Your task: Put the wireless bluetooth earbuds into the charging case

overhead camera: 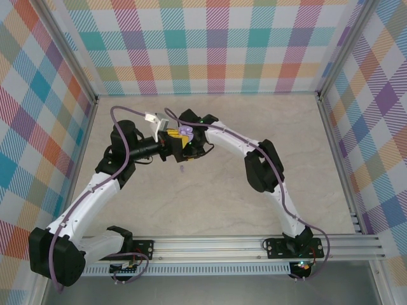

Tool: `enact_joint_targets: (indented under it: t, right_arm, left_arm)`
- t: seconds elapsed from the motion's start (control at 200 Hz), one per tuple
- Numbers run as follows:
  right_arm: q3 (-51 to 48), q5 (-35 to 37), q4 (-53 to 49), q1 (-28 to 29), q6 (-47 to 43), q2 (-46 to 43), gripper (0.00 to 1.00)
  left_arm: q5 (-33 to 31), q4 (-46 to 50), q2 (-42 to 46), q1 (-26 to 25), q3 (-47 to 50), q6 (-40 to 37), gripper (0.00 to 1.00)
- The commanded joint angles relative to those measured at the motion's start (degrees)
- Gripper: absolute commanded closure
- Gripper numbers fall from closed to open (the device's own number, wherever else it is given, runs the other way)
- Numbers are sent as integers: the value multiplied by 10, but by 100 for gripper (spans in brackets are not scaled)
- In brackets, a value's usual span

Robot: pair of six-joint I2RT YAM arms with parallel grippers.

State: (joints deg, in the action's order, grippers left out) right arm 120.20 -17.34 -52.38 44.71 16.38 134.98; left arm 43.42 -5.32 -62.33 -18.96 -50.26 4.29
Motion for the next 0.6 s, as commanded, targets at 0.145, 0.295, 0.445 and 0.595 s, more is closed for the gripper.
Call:
enact_joint_targets:
  t: [0.145,0.295,0.445,0.595]
  right_arm:
    - [97,43,-103,19,-31,62,62]
    - [123,55,-116,26,-33,86,62]
    - [150,62,-125,31,-33,107,61]
    - [174,63,-131,36,-33,127,61]
  left_arm:
    - [3,7,11,8,-7,3,91]
    - [2,5,10,8,-7,4,91]
    - [4,4,8,8,-8,3,91]
    - [4,4,6,8,-8,3,91]
